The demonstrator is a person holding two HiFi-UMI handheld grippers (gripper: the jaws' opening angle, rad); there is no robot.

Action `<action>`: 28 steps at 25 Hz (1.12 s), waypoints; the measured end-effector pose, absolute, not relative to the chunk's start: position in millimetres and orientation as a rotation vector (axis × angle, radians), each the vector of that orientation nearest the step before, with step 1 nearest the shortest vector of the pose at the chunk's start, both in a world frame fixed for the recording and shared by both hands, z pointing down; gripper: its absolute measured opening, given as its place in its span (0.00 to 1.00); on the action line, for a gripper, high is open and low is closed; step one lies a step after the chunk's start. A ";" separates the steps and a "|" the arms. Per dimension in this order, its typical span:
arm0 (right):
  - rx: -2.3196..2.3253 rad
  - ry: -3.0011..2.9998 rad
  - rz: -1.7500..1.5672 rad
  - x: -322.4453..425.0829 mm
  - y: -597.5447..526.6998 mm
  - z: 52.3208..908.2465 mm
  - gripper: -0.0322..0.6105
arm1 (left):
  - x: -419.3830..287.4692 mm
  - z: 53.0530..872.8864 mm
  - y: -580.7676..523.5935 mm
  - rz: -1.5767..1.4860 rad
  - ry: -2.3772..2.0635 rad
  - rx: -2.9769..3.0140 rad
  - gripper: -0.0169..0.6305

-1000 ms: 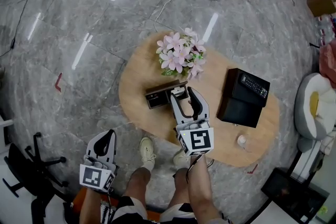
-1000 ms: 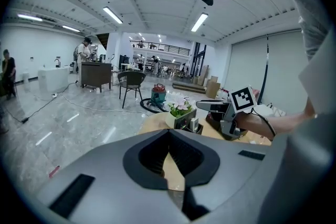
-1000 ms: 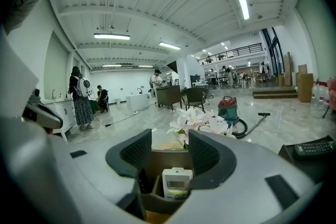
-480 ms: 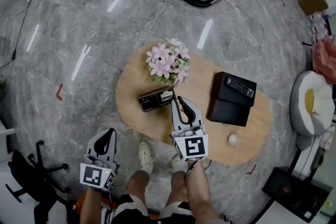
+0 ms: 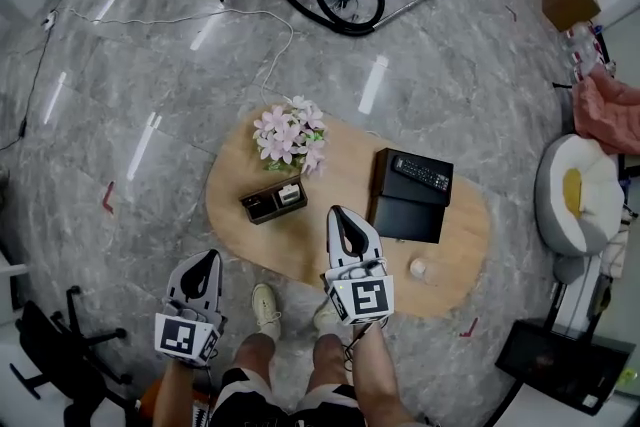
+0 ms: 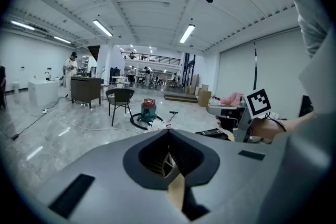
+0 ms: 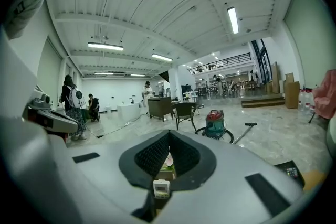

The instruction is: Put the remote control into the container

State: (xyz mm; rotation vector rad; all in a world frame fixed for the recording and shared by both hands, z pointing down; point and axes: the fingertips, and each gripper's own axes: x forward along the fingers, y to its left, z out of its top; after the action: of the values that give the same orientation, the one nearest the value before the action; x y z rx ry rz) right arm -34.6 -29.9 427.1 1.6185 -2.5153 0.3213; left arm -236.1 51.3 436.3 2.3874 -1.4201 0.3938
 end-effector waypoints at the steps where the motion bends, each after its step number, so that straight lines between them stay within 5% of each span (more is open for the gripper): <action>1: 1.628 -2.513 0.317 -29.0 -26.1 420.8 0.07 | -230.3 431.6 51.8 0.387 -1.415 2.395 0.04; 28: 1.995 -2.297 0.270 177.0 112.6 311.4 0.06 | -27.6 306.0 81.8 0.274 -1.140 2.675 0.04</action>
State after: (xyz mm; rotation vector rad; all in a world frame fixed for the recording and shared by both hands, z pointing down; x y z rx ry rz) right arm 177.0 112.6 311.4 1.9947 -2.2972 0.2699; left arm -27.6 81.8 306.0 2.6753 -1.1398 0.2740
